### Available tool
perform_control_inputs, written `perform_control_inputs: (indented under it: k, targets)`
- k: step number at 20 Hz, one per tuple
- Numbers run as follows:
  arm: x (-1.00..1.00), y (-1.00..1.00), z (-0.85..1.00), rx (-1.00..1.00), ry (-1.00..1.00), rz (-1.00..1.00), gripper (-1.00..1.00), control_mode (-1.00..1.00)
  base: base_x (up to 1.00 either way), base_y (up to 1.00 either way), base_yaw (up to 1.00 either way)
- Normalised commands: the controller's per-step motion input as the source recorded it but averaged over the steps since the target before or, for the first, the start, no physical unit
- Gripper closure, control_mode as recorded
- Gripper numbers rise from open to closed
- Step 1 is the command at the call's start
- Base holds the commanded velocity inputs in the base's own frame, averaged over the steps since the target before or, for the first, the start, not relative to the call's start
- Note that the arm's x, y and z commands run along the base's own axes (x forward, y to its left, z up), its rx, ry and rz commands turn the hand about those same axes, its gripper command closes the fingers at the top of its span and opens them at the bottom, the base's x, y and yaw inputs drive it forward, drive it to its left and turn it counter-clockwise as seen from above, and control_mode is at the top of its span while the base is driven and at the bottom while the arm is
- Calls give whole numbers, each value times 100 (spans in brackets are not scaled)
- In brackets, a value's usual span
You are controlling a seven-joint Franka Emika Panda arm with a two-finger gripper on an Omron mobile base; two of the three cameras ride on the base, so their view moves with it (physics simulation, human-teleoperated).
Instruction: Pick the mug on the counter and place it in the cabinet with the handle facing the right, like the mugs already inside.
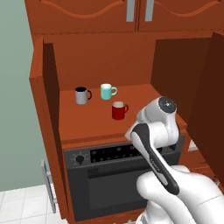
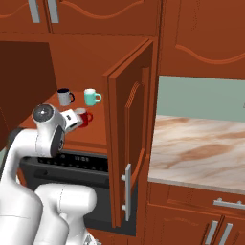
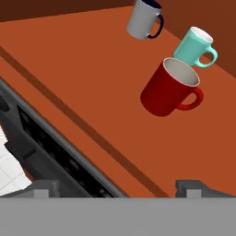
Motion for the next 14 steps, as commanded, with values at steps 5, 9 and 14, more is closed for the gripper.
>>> perform_control_inputs:
  k: [5, 9, 14]
  targets:
    - [-43, 0, 13, 6, 0, -11, -100, -100, 0, 0, 0]
    - [-40, 0, 22, 6, 0, -12, -100, -100, 0, 0, 0]
    - [-36, 0, 30, 8, 0, -13, -100, -100, 0, 0, 0]
